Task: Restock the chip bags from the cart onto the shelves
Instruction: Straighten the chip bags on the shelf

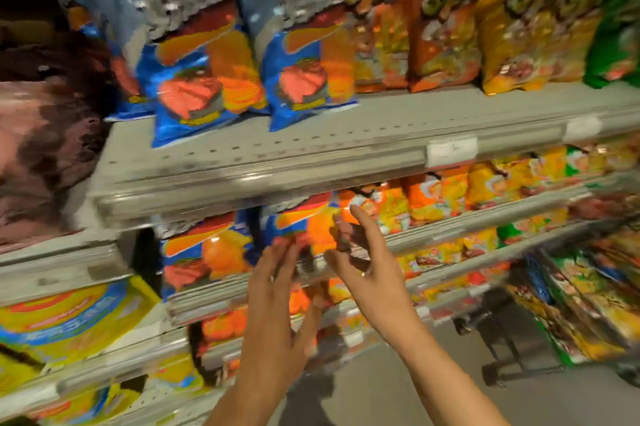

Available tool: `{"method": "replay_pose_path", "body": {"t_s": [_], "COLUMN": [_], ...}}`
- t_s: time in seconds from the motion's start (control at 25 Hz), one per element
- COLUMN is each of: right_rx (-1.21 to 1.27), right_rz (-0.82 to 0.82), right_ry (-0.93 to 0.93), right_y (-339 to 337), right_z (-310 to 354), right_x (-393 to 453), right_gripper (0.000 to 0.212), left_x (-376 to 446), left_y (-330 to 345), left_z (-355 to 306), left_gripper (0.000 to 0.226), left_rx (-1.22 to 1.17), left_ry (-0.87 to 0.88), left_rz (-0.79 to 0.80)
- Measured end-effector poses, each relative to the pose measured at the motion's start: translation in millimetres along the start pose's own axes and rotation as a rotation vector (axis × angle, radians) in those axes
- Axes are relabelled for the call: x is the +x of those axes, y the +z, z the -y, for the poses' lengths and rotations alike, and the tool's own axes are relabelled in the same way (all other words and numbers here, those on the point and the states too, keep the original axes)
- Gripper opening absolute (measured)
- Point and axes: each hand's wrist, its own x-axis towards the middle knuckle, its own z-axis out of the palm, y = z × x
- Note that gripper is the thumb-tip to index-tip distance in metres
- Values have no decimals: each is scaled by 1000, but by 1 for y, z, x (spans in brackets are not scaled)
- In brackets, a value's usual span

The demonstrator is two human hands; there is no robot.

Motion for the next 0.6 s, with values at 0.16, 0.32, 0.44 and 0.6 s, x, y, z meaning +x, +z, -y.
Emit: {"method": "replay_pose_path", "body": {"t_s": [0.16,0.32,0.44,0.6], "right_rx": [-8,-69,-120,-164], "right_rz": [-199,-448,-510,-633], "right_ry": [81,180,291,495], "right_y": [-162,-330,-427,-517], "right_z": [-39,-83,-113,-158], "right_x": [-19,-48,-73,-101], "right_gripper": [70,64,63,64], "left_x": [25,46,60,59], "left_y": [132,276,366,470], "left_z": [-79,-159,-217,-265], "left_gripper": [55,60,59,64], "left_rx": [-113,-223,-336,-379], "left_ry": [61,237,175,221], "left_rz": [120,278,358,509]}}
